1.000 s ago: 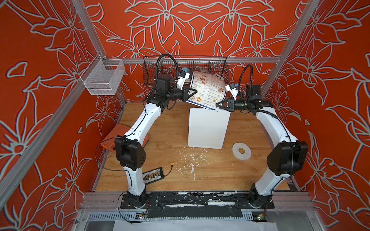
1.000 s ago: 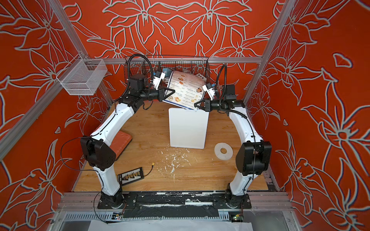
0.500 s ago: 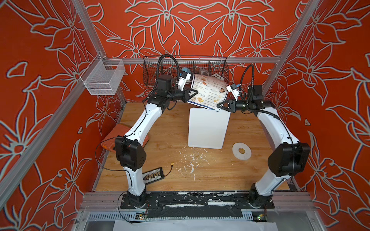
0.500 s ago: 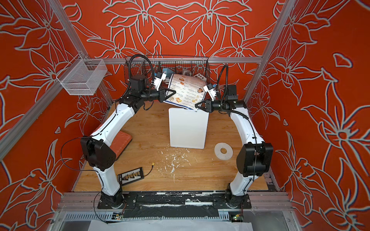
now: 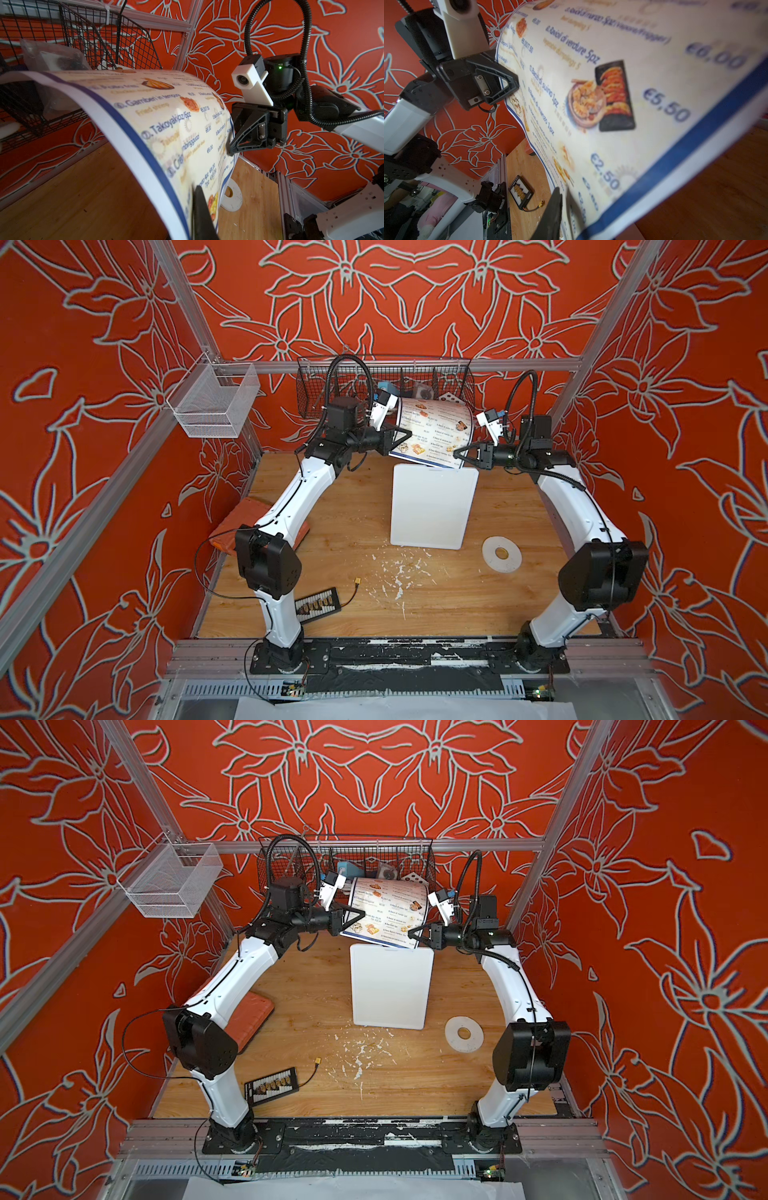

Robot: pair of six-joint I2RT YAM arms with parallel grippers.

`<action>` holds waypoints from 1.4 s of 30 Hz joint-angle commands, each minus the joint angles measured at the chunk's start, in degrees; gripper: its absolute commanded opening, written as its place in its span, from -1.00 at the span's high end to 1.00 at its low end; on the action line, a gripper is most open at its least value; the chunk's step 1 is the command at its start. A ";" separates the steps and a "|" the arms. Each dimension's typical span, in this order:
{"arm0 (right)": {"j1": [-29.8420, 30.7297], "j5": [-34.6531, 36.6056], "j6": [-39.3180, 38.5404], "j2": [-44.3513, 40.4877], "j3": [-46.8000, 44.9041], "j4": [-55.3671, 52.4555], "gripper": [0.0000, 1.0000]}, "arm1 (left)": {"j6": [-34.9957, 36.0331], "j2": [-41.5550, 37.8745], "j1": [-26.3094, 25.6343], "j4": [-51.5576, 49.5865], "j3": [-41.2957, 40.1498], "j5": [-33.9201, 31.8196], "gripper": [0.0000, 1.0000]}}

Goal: Insert the menus into the narrow rack
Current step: Insert the menu into the narrow rack.

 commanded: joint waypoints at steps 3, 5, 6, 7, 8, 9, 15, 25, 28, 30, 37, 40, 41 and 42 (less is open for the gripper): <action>-0.43 0.45 -4.32 -0.58 -0.69 -2.14 0.75 | 2.38 -2.22 -0.43 -0.52 -1.89 -0.23 1.00; -0.51 0.43 -6.61 -0.58 -0.85 -3.84 0.81 | 2.57 -2.16 -0.47 -0.02 -2.54 -0.51 1.00; -0.70 0.45 -7.78 -0.59 -0.98 -4.57 0.83 | 2.57 -2.10 -0.39 0.22 -2.60 -0.51 1.00; -0.93 0.43 -8.43 -0.77 -1.22 -4.95 0.85 | 2.49 -2.02 -0.46 0.40 -2.56 -0.48 1.00; -1.23 0.10 -9.13 -1.05 -1.52 -4.93 0.87 | 2.41 -1.92 -0.47 0.53 -2.40 -0.51 1.00; -1.47 -0.42 -9.53 -1.32 -1.90 -4.68 0.89 | 2.40 -1.89 -0.48 0.62 -2.25 -0.51 1.00; -3.68 -3.95 -11.77 -2.26 -2.49 -4.33 0.94 | 2.22 -1.19 -0.48 0.79 -0.73 0.25 0.87; -4.58 -10.38 -23.33 -1.27 -0.01 -13.88 0.95 | 2.31 0.09 -0.48 0.47 -0.45 1.13 0.66; -4.60 -12.04 -24.86 -0.91 -0.24 -14.34 0.95 | 2.35 0.18 -0.44 0.49 -0.49 1.07 0.59; -4.72 -12.71 -25.32 -0.51 0.15 -14.58 0.95 | 2.31 0.37 -0.44 0.54 -0.19 0.89 0.54; -5.02 -13.71 -30.34 0.27 2.45 -19.11 0.94 | 2.83 1.89 -0.43 -1.09 2.27 1.41 0.40; -5.21 -12.97 -34.10 1.24 4.46 -23.89 0.94 | 3.01 2.75 -0.49 -1.72 2.82 2.44 0.40; -5.23 -12.80 -35.43 1.61 5.23 -25.38 0.94 | 3.10 3.05 -0.52 -1.98 3.13 2.69 0.39; -5.18 -12.46 -36.78 2.08 6.02 -27.28 0.94 | 3.18 3.42 -0.51 -2.33 3.44 2.89 0.39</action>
